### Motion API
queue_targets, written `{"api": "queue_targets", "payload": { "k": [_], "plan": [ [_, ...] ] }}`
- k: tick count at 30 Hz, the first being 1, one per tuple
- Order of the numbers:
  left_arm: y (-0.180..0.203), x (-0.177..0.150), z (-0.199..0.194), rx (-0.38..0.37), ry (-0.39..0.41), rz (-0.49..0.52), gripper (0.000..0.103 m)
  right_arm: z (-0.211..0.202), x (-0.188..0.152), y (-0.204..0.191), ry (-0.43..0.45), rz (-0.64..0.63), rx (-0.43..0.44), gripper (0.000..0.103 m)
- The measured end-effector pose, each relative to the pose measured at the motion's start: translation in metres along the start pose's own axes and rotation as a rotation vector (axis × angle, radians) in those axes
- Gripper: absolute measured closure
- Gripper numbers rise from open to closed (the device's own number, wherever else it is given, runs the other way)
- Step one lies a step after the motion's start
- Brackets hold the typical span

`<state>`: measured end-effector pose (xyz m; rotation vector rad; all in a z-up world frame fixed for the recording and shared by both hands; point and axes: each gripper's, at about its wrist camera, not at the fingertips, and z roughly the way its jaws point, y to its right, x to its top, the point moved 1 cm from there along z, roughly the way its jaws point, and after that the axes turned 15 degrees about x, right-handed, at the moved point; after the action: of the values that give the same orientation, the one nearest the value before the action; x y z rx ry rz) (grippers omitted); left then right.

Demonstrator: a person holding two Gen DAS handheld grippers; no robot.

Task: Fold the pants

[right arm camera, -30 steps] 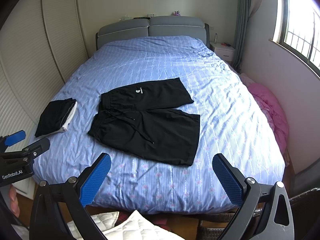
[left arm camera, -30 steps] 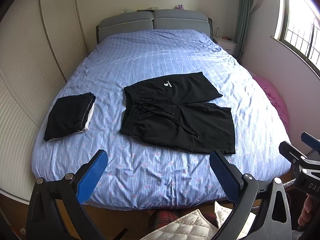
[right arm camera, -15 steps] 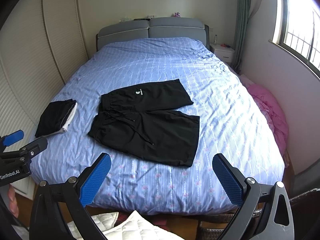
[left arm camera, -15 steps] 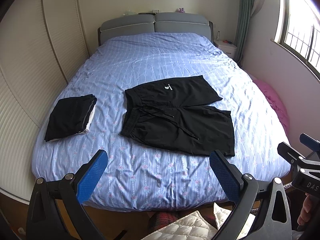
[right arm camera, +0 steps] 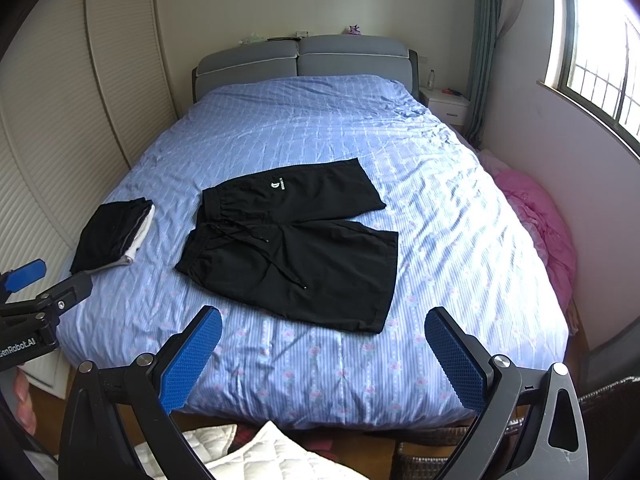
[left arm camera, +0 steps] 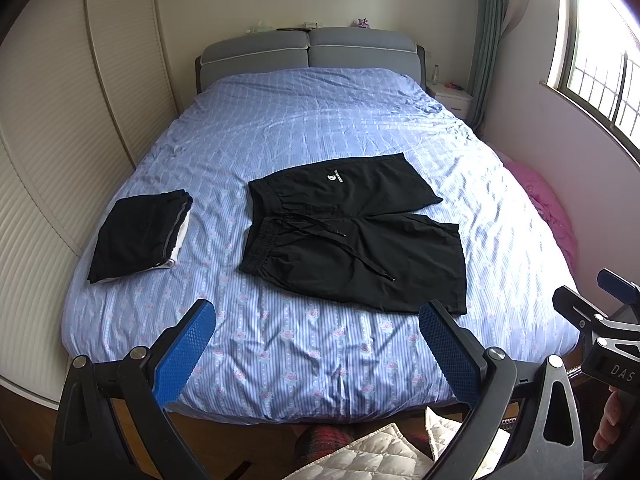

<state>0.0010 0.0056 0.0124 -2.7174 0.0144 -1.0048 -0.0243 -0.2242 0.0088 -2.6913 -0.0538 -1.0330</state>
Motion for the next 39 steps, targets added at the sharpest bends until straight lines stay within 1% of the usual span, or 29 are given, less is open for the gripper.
{"api": "queue_targets", "payload": {
  "k": [26, 30, 35, 39],
  "plan": [
    [0.006, 0.002, -0.006, -0.008, 0.01, -0.004, 0.0, -0.003, 0.0, 0.005, -0.002, 0.006, -0.01, 0.001],
    [0.002, 0.005, 0.002, -0.013, -0.001, -0.005, 0.0, 0.004, 0.001, 0.001, -0.016, 0.01, -0.012, 0.001],
    [-0.012, 0.01, 0.024, -0.014, -0.015, -0.008, 0.0, 0.016, 0.005, -0.006, -0.041, 0.01, -0.017, 0.001],
    [-0.022, 0.015, 0.043, -0.006, -0.01, -0.003, 0.0, 0.031, 0.01, -0.013, -0.06, 0.016, -0.032, 0.001]
  ]
}}
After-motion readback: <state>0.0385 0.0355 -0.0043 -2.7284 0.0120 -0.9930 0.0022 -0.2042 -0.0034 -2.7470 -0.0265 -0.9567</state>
